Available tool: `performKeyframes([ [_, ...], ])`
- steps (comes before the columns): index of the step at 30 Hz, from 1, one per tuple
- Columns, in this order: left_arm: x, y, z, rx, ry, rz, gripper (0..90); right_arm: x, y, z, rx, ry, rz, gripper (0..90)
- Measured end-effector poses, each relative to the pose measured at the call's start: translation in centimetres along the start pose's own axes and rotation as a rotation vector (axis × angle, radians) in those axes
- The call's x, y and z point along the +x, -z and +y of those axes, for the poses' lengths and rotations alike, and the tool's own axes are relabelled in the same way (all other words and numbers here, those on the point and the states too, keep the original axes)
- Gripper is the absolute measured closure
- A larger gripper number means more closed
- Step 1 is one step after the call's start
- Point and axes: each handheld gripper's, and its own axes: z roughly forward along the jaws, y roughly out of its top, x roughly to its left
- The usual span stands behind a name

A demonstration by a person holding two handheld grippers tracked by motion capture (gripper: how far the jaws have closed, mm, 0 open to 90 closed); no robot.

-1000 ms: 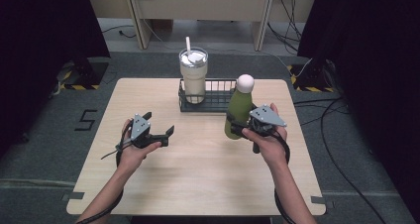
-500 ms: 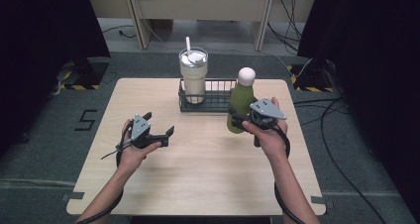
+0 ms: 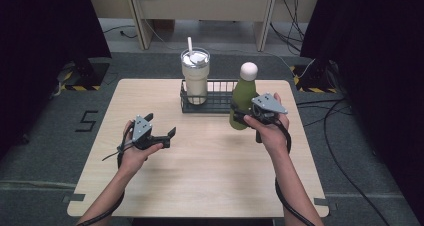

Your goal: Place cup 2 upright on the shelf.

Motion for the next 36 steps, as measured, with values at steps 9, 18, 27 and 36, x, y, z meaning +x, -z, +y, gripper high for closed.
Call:
performKeyframes([
  [9,0.0,0.0,0.0,-0.002,0.001,0.001,0.0,-0.3,-0.8,0.6,0.004,0.002,-0.017,21.0],
  [18,0.0,0.0,0.0,0.0,-0.001,-0.001,0.0,-0.5,-1.6,1.2,0.006,0.004,-0.026,21.0],
  [27,0.0,0.0,0.0,0.0,0.0,0.001,0.0,-1.0,-2.4,1.6,0.011,-0.008,-0.038,21.0],
  [36,0.0,-0.1,0.0,0.003,-0.002,0.0,0.0,-1.3,-3.2,2.1,0.016,-0.014,-0.045,21.0],
])
